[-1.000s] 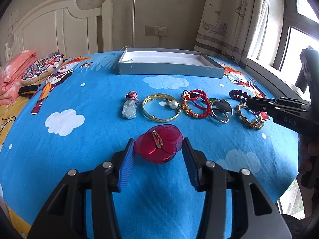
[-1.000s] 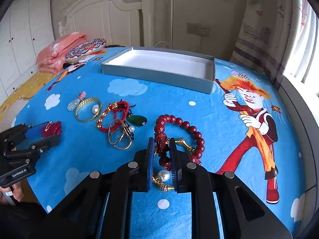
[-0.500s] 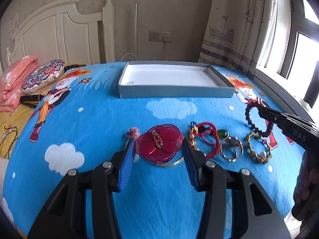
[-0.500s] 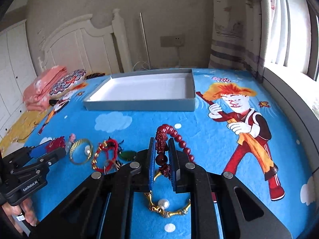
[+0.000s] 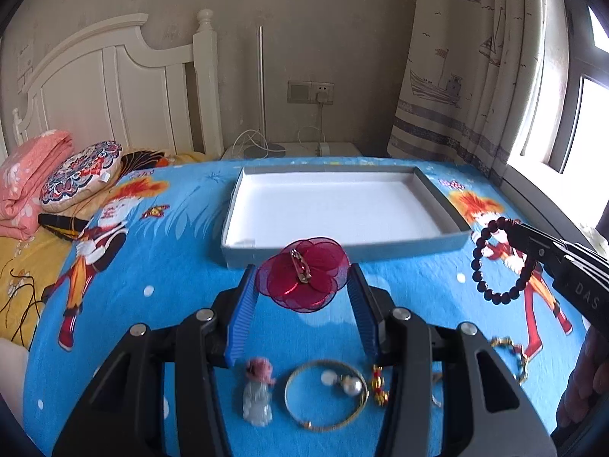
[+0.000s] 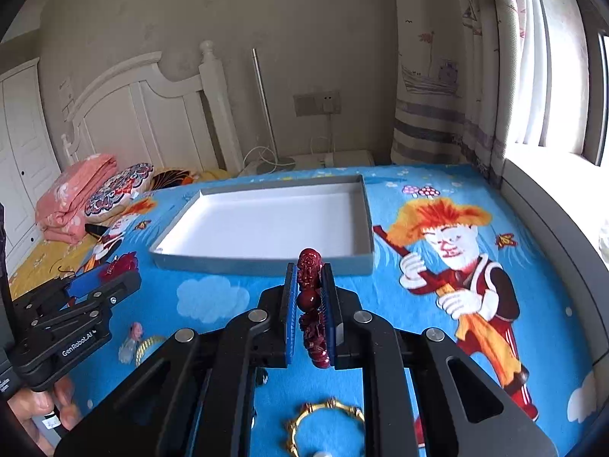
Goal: Organize jewelry
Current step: 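Carry the brooch and bead bracelet into the white tray and open both tools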
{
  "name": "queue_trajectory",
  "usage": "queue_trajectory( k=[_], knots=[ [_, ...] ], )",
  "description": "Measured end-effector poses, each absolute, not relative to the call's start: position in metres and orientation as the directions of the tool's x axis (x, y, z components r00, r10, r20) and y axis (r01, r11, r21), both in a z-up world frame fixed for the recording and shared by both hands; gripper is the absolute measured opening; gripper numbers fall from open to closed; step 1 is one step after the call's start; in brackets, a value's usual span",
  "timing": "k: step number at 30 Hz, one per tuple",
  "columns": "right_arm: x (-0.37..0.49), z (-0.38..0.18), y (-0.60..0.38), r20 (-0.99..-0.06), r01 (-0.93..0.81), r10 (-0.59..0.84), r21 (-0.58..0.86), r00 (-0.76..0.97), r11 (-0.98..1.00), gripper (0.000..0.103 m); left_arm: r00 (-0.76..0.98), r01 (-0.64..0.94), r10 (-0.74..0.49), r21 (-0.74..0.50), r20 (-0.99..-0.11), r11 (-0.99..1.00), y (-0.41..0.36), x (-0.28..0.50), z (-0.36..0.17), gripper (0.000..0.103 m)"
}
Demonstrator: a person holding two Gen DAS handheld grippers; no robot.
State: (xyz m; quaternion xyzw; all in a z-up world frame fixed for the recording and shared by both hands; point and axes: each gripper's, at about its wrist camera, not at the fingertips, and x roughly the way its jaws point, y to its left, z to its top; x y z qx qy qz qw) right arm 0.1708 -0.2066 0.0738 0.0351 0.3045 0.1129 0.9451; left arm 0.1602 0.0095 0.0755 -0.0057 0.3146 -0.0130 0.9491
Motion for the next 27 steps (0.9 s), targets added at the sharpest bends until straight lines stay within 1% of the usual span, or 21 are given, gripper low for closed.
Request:
queue_trajectory(
  k=[12, 20, 27],
  knots=[
    [0.229, 0.098, -0.187, -0.520, -0.193, 0.244, 0.151, 0.819, 0.970, 0.015, 0.802, 0.002, -0.019, -0.030, -0.596, 1.000, 0.012, 0.227, 0.084, 0.046],
    [0.269, 0.069, -0.180, -0.581, -0.153, 0.209, 0.144, 0.787, 0.978, 0.015, 0.778, -0.019, -0.003, -0.029, -0.628, 0.999, 0.012, 0.258, 0.068, 0.046],
    [0.279, 0.051, -0.181, -0.624, -0.135, 0.184, 0.125, 0.760, 0.983, 0.015, 0.750, -0.010, -0.015, -0.033, -0.662, 0.999, 0.011, 0.272, 0.050, 0.047]
  ],
)
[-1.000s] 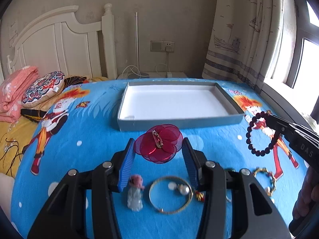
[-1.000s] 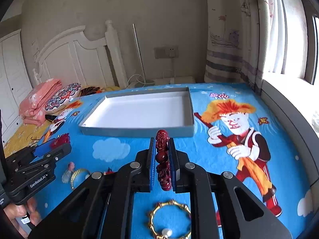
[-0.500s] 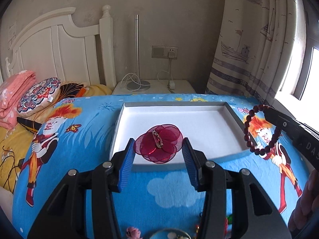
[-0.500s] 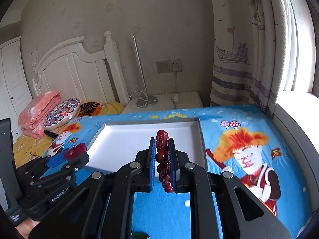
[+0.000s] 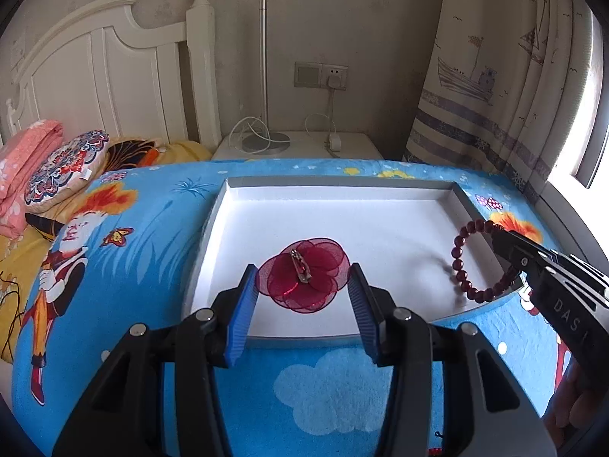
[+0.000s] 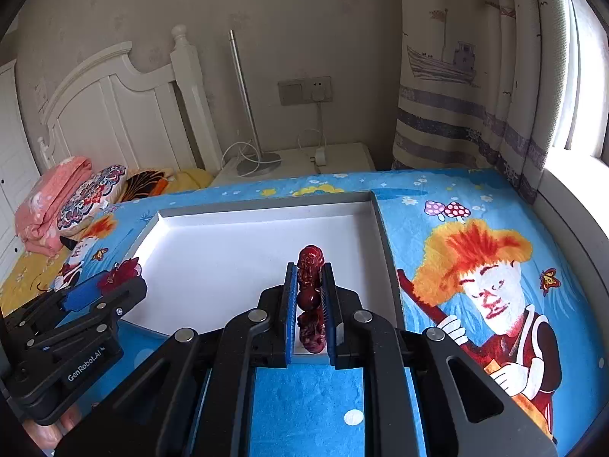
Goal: Organize jewelry
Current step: 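Carry the brooch and bead bracelet into the white tray and open both tools, then grasp the red string bracelet with the left tool while the right tool grasps the gold bamboo bracelet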
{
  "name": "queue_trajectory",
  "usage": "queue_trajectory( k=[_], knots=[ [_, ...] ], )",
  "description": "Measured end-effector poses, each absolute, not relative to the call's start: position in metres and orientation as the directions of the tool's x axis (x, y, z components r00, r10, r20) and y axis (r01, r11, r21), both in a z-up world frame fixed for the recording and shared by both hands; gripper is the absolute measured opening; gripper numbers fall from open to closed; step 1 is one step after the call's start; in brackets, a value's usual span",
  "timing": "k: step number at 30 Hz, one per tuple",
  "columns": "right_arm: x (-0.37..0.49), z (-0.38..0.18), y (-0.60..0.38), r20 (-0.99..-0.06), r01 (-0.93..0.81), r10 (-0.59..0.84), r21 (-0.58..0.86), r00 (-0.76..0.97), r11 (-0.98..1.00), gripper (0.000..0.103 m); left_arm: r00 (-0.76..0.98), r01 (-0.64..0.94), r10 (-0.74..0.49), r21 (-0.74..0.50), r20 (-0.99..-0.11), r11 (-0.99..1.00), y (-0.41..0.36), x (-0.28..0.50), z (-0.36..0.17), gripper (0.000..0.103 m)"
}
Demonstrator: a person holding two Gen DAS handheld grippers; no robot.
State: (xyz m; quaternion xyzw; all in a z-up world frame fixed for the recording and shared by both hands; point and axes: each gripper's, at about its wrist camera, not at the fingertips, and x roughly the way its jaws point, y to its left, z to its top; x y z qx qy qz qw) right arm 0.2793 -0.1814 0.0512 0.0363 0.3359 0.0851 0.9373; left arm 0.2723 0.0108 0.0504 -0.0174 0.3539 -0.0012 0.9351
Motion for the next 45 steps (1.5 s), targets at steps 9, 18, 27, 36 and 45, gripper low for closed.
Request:
queue_trajectory(
  k=[9, 18, 27, 36, 45],
  knots=[
    [0.280, 0.045, -0.185, -0.659, -0.108, 0.156, 0.114, 0.736, 0.988, 0.027, 0.742, 0.003, -0.031, -0.044, -0.669, 0.999, 0.010, 0.270, 0.047, 0.060],
    [0.259, 0.050, -0.204, -0.645, -0.069, 0.132, 0.122, 0.753, 0.990, 0.063, 0.745, 0.004, -0.048, -0.068, -0.665, 0.998, 0.016, 0.244, 0.051, 0.061],
    [0.216, 0.054, -0.231, -0.641, -0.041, 0.113, 0.127, 0.759, 0.991, 0.068, 0.750, 0.002, -0.068, -0.100, -0.658, 0.995, 0.025, 0.201, 0.055, 0.061],
    [0.160, 0.049, -0.245, -0.649, -0.051, 0.108, 0.106, 0.753, 0.993, 0.075, 0.732, 0.039, -0.111, -0.121, -0.672, 0.992, 0.025, 0.153, 0.048, 0.053],
    [0.121, 0.026, -0.250, -0.684, -0.068, 0.109, 0.087, 0.721, 0.994, 0.076, 0.695, 0.152, -0.185, -0.110, -0.695, 0.982, 0.003, 0.130, 0.037, 0.027]
  ],
)
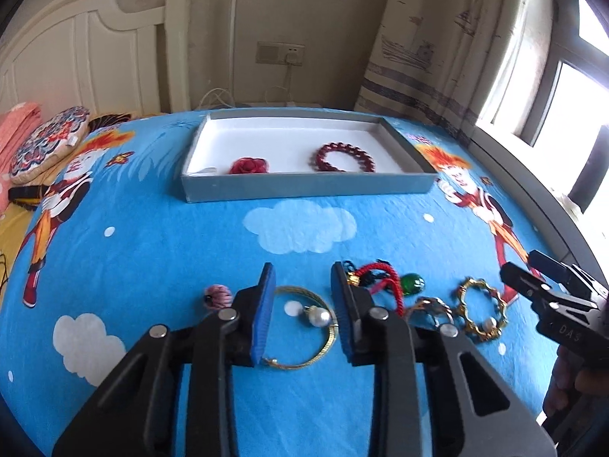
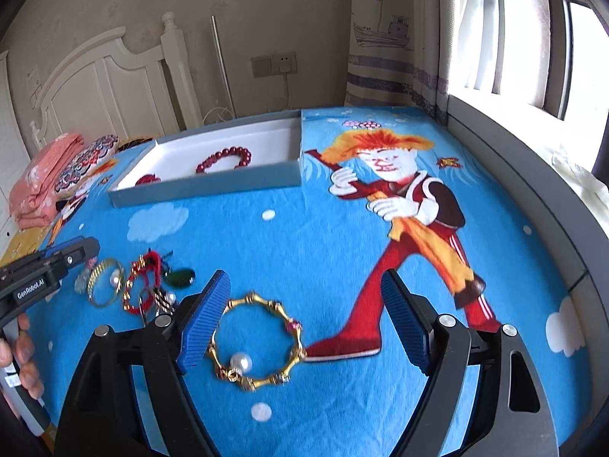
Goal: Organize jewelry
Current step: 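Grasp the red string bracelet with the left tool while the right tool grasps the gold bamboo bracelet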
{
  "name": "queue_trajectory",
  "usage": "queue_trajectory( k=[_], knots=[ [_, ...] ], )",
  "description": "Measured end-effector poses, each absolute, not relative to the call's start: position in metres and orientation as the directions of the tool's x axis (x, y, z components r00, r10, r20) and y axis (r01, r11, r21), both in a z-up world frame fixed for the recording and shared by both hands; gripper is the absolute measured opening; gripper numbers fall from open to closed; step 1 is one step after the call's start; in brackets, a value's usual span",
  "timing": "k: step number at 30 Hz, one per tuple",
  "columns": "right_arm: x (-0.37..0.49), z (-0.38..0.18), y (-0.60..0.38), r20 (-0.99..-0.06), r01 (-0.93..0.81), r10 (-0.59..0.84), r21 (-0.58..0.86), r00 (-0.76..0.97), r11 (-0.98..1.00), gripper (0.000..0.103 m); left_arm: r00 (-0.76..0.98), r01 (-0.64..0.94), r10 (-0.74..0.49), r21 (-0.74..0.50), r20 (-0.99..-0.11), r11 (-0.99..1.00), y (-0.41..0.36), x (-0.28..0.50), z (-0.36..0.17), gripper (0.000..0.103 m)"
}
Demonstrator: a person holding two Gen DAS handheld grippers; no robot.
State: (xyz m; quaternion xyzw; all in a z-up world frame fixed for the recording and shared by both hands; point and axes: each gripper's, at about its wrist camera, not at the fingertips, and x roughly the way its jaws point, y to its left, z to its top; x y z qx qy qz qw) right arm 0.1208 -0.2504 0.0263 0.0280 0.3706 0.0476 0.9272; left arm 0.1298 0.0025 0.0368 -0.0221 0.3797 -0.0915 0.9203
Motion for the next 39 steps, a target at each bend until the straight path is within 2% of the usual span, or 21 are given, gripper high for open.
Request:
queue_trajectory(
  k=[6, 14, 20, 29, 30, 39],
  knots=[
    [0.112, 0.020, -0.254, -0.695, -0.076, 0.112, 0.083, 0.710, 0.994, 0.076, 0.658, 0.227, -0.213, -0.079, -0.723, 0.971, -0.023, 0.137, 0.027, 0.023],
    [0.111, 0.019, -0.266, -0.700, -0.058, 0.095, 0.077, 0.708, 0.995, 0.077, 0.608, 0.275, -0.182, -0.011, -0.773, 0.961, -0.045, 0.153, 0.002, 0.019],
    [0.110, 0.016, -0.272, -0.711, -0.048, 0.084, 0.070, 0.698, 0.996, 0.077, 0.614, 0.282, -0.179, 0.003, -0.768, 0.959, -0.046, 0.151, 0.001, 0.010],
    [0.105, 0.014, -0.254, -0.718, -0.137, 0.147, 0.072, 0.680, 0.988, 0.077, 0.645, 0.277, -0.207, -0.027, -0.735, 0.960, -0.039, 0.133, 0.017, 0.009],
    [0.104, 0.015, -0.250, -0.716, -0.155, 0.165, 0.080, 0.678, 0.985, 0.075, 0.649, 0.278, -0.208, -0.027, -0.732, 0.960, -0.038, 0.131, 0.019, 0.005],
    [0.093, 0.014, -0.207, -0.718, -0.319, 0.257, 0.051, 0.647, 0.946, 0.049, 0.651, 0.279, -0.219, -0.040, -0.727, 0.959, -0.035, 0.124, 0.022, 0.004]
  ],
)
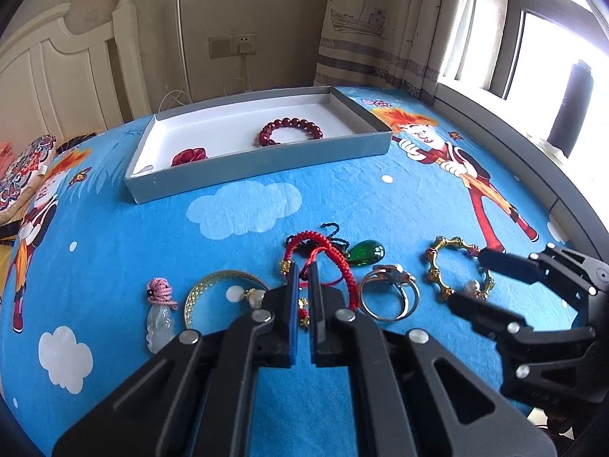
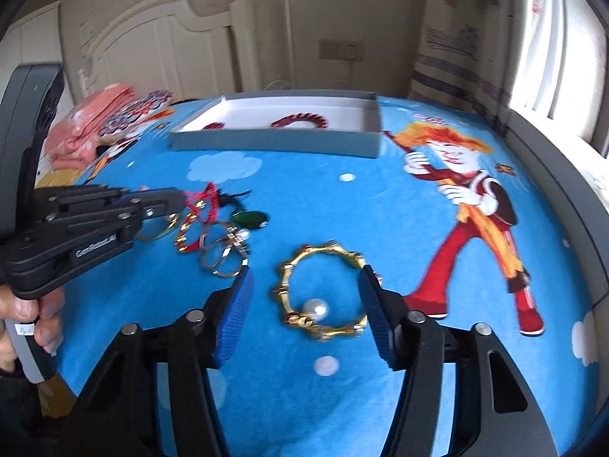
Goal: Organize jewelry
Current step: 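Grasp the red string bracelet with the left tool while the right tool grasps the gold bamboo bracelet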
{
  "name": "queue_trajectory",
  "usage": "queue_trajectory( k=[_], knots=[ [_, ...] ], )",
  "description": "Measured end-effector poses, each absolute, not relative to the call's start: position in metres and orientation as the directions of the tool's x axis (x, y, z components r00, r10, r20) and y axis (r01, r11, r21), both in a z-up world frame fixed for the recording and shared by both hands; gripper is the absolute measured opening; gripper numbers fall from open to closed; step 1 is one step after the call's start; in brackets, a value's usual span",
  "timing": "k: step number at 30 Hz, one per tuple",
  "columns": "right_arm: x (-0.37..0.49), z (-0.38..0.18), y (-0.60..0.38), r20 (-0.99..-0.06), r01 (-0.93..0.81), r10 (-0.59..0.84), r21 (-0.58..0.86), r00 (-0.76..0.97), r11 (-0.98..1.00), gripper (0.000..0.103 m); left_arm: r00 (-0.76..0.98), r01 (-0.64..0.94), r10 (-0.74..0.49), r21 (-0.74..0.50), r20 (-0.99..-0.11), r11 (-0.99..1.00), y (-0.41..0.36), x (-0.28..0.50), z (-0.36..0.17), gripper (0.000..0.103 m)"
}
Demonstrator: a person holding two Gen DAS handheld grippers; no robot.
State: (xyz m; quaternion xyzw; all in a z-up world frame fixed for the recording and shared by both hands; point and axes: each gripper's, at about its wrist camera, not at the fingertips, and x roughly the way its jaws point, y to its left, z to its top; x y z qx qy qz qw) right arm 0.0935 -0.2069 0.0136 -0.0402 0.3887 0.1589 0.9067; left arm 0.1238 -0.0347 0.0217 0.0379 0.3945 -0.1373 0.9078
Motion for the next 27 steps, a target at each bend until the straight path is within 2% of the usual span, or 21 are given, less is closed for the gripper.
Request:
queue_trajectory(
  k=[3, 8, 10, 11, 15, 22, 25, 27],
  knots=[
    [0.098, 0.009, -0.198, -0.731, -0.341, 0.261, 0.041, 0.630, 0.939, 0.046, 0.646, 0.278, -0.225, -0.051, -0.730, 0.959, -0.031, 0.124, 0.019, 0.005],
    [0.106, 0.002, -0.195, -0.754, -0.341, 0.261, 0.052, 0.603, 0.939, 0.034, 0.640, 0.274, -0.229, -0.060, -0.733, 0.960, -0.028, 0.124, 0.016, 0.008],
    [0.106, 0.001, -0.194, -0.755, -0.342, 0.251, 0.039, 0.605, 0.939, 0.028, 0.641, 0.266, -0.232, -0.073, -0.731, 0.961, -0.026, 0.125, 0.016, 0.023],
    [0.106, 0.001, -0.195, -0.755, -0.337, 0.246, 0.035, 0.608, 0.941, 0.021, 0.645, 0.263, -0.229, -0.069, -0.729, 0.962, -0.025, 0.124, 0.016, 0.028],
    [0.105, 0.001, -0.199, -0.750, -0.344, 0.258, 0.043, 0.609, 0.938, 0.011, 0.645, 0.256, -0.223, -0.069, -0.730, 0.964, -0.022, 0.124, 0.015, 0.028],
    [0.106, 0.012, -0.212, -0.718, -0.302, 0.249, 0.056, 0.650, 0.952, 0.010, 0.642, 0.257, -0.224, -0.069, -0.733, 0.964, -0.016, 0.117, 0.015, 0.028],
    [0.105, 0.021, -0.219, -0.701, -0.287, 0.244, 0.059, 0.670, 0.956, 0.010, 0.643, 0.272, -0.234, -0.069, -0.729, 0.960, -0.017, 0.114, 0.017, 0.022],
    [0.106, 0.025, -0.223, -0.693, -0.277, 0.242, 0.064, 0.679, 0.959, 0.010, 0.641, 0.289, -0.251, -0.075, -0.726, 0.954, -0.020, 0.113, 0.019, 0.021]
  ],
)
